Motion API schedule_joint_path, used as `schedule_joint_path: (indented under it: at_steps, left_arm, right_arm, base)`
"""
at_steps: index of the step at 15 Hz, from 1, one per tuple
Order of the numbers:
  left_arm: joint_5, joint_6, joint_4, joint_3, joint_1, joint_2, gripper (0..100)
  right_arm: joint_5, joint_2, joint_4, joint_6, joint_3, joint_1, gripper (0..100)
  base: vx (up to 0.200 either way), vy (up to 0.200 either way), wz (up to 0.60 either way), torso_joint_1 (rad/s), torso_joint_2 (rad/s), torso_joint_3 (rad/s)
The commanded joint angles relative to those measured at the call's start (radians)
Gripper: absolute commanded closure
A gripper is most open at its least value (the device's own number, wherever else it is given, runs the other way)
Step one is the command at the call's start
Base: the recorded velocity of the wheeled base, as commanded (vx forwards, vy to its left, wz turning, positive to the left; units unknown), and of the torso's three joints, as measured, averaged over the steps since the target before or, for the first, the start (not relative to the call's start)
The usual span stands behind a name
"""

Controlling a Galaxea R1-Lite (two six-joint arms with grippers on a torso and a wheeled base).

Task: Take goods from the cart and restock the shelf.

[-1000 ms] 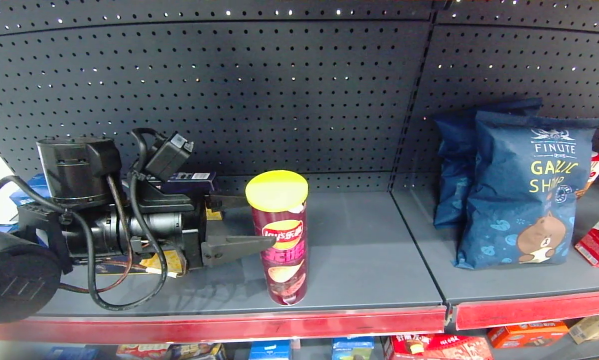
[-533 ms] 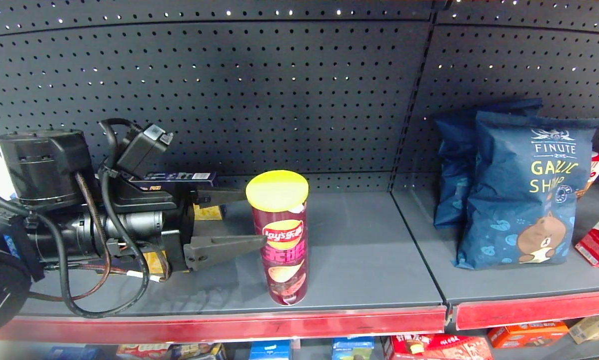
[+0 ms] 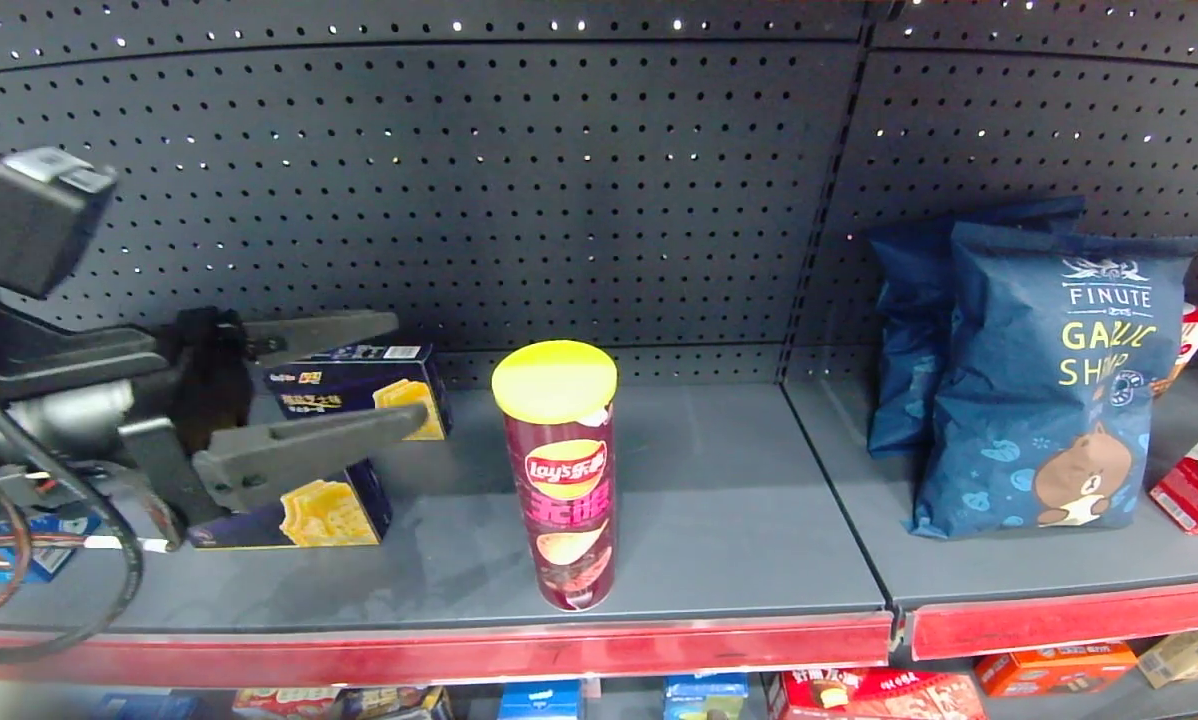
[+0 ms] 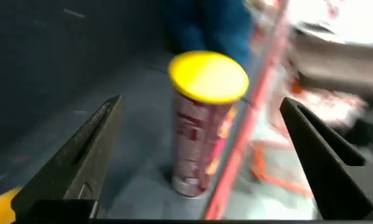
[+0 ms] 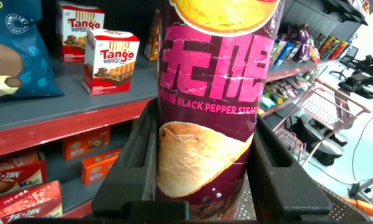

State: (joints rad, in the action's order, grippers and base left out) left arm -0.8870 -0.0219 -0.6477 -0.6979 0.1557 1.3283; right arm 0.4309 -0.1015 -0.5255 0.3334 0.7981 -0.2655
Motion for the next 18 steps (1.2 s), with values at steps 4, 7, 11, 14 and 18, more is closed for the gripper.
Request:
schedule_joint_path:
  at_steps: [4,7,11,14,18]
  left_arm:
    - [0.312,-0.156,0.017,0.04,-0.082,-0.397,0]
    - [0.349,-0.184,0.017,0.064,-0.231,-0.508,0]
    - [0.353,-0.185,0.065,0.178,-0.392,-0.666,0]
    - [0.396,-0.248,0.249,0.113,-0.502,-0.695,0]
    - [0.419,-0.248,0.283,0.078,-0.507,-0.615,0]
  right_arm:
    - [-0.001,-0.023,0.001,-0.001,0.001,0.0,100]
    - [-0.003,-0.093,0.013,-0.002,0.056,-0.001,100]
    - [-0.012,-0.222,0.018,-0.019,0.168,0.002,100]
    - [-0.136,-0.323,-0.002,-0.123,0.216,0.157,100]
    - [-0.213,-0.461,-0.001,-0.217,0.202,0.565,100]
  base:
    - [0.0,0.0,0.0,0.0,0.0,0.0]
    - [0.0,0.0,0.0,0.0,0.0,0.0]
    - [0.0,0.0,0.0,0.0,0.0,0.0]
    - [0.0,0.0,0.0,0.0,0.0,0.0]
    - [0.0,0.0,0.0,0.0,0.0,0.0]
